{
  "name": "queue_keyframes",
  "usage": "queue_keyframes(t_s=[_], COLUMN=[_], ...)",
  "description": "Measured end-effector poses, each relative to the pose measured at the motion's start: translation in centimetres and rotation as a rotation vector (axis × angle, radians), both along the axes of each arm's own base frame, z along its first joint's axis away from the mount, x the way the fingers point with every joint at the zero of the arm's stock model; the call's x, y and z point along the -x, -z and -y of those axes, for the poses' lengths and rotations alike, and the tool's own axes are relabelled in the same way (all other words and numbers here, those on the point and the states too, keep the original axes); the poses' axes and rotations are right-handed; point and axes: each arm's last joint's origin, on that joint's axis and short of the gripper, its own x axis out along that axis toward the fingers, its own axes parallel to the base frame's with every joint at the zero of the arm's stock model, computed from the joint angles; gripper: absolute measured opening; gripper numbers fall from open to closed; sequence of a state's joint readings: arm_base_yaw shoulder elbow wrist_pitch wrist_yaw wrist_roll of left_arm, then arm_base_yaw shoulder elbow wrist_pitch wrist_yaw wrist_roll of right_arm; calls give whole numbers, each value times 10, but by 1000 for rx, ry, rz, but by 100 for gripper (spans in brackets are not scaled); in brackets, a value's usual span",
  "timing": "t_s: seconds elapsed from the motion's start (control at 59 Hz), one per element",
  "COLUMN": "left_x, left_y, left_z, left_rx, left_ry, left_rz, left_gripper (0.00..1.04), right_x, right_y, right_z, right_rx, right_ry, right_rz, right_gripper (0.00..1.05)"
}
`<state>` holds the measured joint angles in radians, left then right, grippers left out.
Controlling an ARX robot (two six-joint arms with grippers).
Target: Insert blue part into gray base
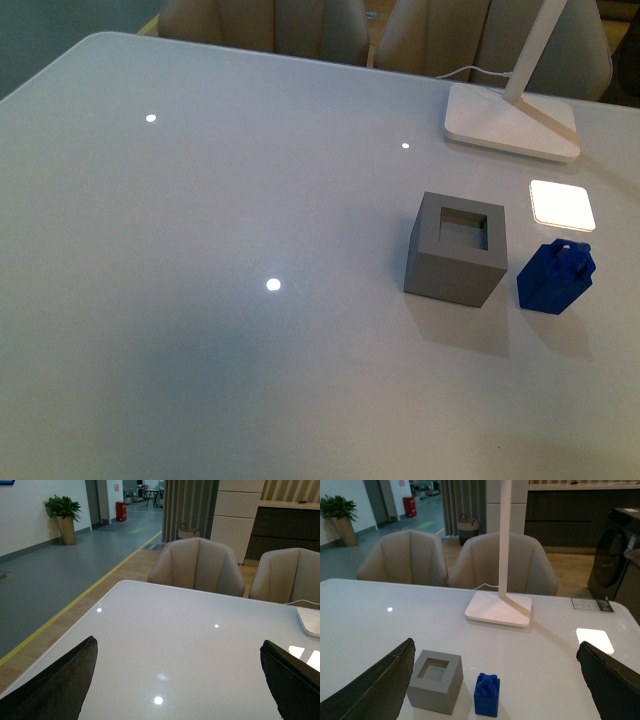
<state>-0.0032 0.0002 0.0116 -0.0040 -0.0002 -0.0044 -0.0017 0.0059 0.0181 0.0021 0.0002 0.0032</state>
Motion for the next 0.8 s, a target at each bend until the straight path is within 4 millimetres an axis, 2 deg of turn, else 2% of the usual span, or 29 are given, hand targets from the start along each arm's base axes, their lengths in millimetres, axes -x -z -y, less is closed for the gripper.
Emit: queue_keyframes(t_s=[0.678, 0.695, 0.797], left_x=[0, 0, 0], left_y=[0, 0, 0], left_z=[0, 0, 0], left_rx=[0, 0, 0], left_ry=[0, 0, -1], left_rz=[0, 0, 0], left_gripper=[97, 97, 97], right_x=[0, 0, -8], right_y=[0, 0, -1], right_z=[0, 0, 0], right_rx=[0, -2, -29], right_ry=[0, 7, 90], right_rz=[0, -10, -355], right_gripper=[96, 96, 96])
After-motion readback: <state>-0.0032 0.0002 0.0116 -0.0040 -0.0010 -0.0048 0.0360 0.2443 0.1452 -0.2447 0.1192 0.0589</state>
